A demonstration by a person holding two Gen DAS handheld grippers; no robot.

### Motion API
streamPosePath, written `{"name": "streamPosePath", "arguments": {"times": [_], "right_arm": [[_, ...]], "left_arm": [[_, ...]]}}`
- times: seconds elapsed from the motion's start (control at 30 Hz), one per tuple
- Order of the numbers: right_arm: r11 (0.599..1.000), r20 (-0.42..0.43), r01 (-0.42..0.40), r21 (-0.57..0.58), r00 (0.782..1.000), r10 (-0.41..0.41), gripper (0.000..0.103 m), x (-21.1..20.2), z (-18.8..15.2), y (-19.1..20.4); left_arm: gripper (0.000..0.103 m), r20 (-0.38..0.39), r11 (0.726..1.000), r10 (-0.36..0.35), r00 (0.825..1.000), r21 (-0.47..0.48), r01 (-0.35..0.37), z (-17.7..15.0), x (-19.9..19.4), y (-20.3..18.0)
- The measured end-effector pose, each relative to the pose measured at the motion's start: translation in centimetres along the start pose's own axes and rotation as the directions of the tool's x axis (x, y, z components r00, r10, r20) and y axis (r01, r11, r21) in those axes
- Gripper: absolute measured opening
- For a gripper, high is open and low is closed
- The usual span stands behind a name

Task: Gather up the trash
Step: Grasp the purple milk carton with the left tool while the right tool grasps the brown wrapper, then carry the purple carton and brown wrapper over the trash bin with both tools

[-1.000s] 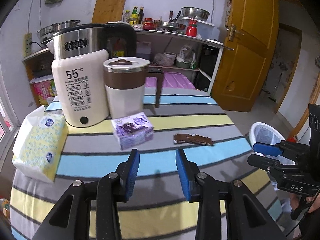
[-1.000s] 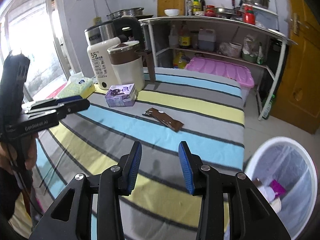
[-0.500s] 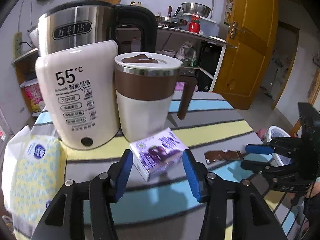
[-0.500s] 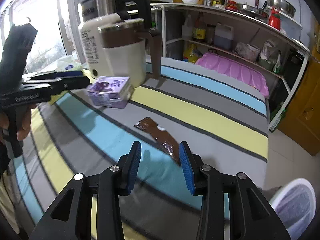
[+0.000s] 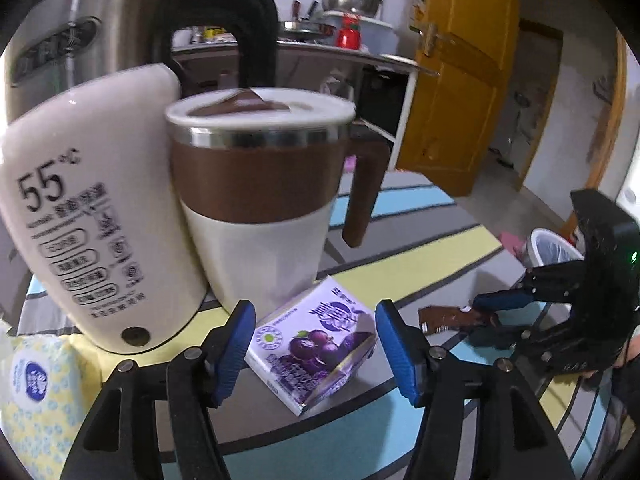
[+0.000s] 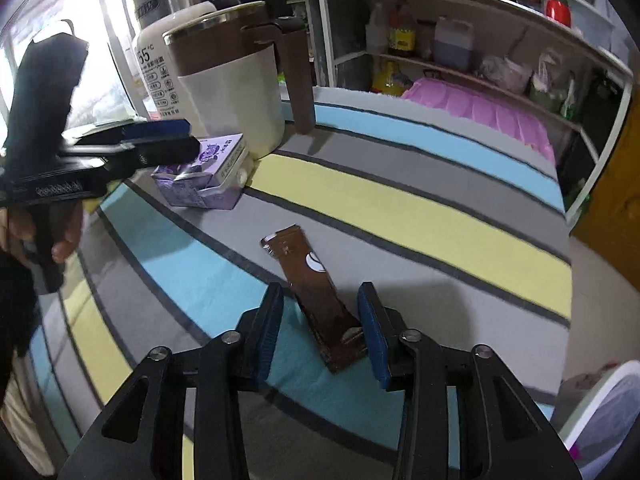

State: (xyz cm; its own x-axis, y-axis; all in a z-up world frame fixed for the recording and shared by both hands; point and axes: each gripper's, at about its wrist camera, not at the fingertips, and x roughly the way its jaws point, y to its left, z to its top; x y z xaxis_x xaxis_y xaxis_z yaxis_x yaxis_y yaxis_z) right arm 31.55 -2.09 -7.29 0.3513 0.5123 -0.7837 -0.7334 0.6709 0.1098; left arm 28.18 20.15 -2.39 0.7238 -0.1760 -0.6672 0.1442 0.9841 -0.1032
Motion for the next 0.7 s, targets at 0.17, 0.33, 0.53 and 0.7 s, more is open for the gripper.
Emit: {"name": "streamPosePath", "arguments": {"times": [0.17, 0.33, 0.53, 0.7], "right_arm": [[1.000, -0.002, 0.007, 0.008, 1.000, -0.007, 0.022, -0.5, -0.6, 0.5], [1.000, 0.001, -0.009, 0.003, 1.000, 0.009, 0.022, -1.2, -1.6, 1.2], [0.999, 0.008, -0.021, 0.045, 1.000, 0.021, 0.022, -1.9, -2.3, 0.9], [0.998, 0.011, -0.023, 0.054, 1.000, 0.023, 0.022, -2.4, -2.9, 1.0]], "left_arm": [[0.064, -0.015, 0.999, -0.038, 0.999, 0.020, 0.039, -0.2, -0.7, -0.5], [0.064, -0.015, 0.991, -0.068, 0.998, 0.113, 0.069, -1.2, -2.6, -2.5], [0.064, 0.012, 0.998, 0.004, 1.000, 0.066, -0.004, -0.5, -2.4, 0.0], [0.065, -0.034, 0.998, -0.051, 0.998, 0.019, 0.052, -1.0, -0.7, 2.0]]}}
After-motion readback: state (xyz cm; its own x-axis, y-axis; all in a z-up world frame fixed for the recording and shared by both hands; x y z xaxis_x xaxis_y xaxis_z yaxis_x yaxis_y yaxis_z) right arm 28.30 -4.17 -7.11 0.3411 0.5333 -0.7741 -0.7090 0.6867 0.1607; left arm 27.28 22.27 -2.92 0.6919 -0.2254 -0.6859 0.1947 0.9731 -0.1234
